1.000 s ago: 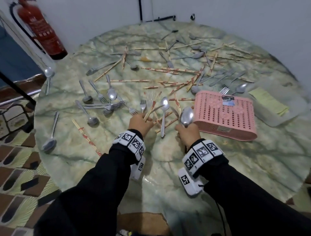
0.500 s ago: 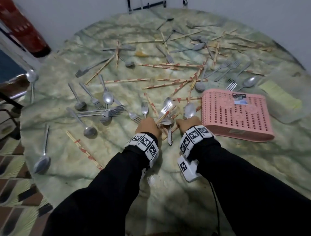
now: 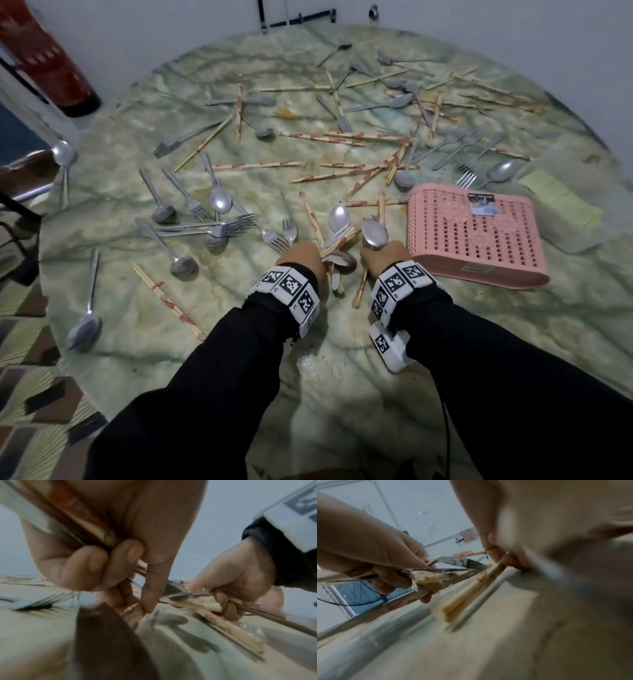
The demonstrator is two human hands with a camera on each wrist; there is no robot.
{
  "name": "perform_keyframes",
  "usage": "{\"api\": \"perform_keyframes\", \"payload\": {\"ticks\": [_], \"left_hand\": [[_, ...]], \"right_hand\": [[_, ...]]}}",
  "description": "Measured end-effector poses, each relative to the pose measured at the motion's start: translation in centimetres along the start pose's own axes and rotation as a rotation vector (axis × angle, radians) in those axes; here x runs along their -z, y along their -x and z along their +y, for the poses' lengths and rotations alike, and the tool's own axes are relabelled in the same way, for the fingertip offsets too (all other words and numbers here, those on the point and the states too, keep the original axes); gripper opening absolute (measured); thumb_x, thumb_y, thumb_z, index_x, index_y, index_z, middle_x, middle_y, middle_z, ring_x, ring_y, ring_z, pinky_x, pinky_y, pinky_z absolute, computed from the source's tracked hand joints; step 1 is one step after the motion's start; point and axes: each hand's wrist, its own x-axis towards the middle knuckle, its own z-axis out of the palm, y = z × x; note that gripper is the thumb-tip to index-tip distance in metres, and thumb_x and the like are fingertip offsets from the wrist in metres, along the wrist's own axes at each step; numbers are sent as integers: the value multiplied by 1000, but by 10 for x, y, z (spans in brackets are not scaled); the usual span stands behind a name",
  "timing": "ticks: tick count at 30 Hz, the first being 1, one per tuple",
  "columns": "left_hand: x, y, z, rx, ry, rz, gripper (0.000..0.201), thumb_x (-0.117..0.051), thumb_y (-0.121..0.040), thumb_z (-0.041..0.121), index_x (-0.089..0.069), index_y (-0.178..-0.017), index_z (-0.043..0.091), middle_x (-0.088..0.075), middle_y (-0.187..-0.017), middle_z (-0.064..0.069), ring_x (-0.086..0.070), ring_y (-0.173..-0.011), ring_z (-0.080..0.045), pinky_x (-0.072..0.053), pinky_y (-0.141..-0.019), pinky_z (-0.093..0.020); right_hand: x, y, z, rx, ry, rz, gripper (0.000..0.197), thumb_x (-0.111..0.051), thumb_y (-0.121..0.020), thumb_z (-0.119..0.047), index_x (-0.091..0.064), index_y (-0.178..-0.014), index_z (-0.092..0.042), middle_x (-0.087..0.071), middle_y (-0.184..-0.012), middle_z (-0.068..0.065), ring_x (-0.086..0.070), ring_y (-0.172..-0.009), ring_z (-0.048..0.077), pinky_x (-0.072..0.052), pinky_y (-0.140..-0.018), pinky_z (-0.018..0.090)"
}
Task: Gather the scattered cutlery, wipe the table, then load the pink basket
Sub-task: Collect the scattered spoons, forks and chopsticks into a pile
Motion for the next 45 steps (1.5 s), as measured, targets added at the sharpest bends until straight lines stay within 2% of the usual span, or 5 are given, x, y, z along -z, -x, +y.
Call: {"api": "perform_keyframes", "payload": {"ticks": [9, 17, 28, 36, 45], "left_hand": [[15, 4, -10, 13, 144, 55, 23, -53, -91, 17, -59, -105, 0, -62, -107, -16, -59, -100, -30, -46, -82, -33], [18, 14, -7, 7, 27, 259, 17, -52, -91, 13, -60, -103, 4, -63, -104, -15, -60, -98, -31, -47, -78, -36], [21, 36, 0, -68, -16, 332, 19, -57, -90, 25, -65, -99, 11, -66, -97, -11, -62, -92, -28, -48, -76, -34], [24, 45, -5, -93, 90, 377, 15, -59, -89, 28, -66, -94, 16, -66, -90, -10, -59, -93, -30, -48, -81, -39], [9, 57, 3, -202, 35, 355, 16, -38, -96, 12, -50, -107, 13, -65, -97, -13, -57, -92, -35, -44, -79, -41]], "right_hand": [[5, 10, -4, 29, -196, -42, 14, -60, -78, -17, -59, -71, -5, -61, -65, 13, -55, -54, 25, -45, -53, 33], [11, 20, -2, 111, -273, -25, 20, -53, -84, -6, -51, -65, -10, -52, -55, 5, -46, -46, 17, -35, -34, 13], [17, 22, 8, 146, -227, 2, 24, -58, -82, -6, -53, -60, -10, -52, -52, 6, -46, -45, 17, -37, -45, 23], [21, 19, 13, 128, -274, -1, 11, -61, -81, -8, -61, -71, -4, -49, -29, -7, -48, -33, 9, -42, -54, 30], [30, 26, 21, 112, -316, 1, 8, -56, -81, -7, -60, -80, -1, -49, -32, -2, -48, -34, 13, -42, -52, 30]]}}
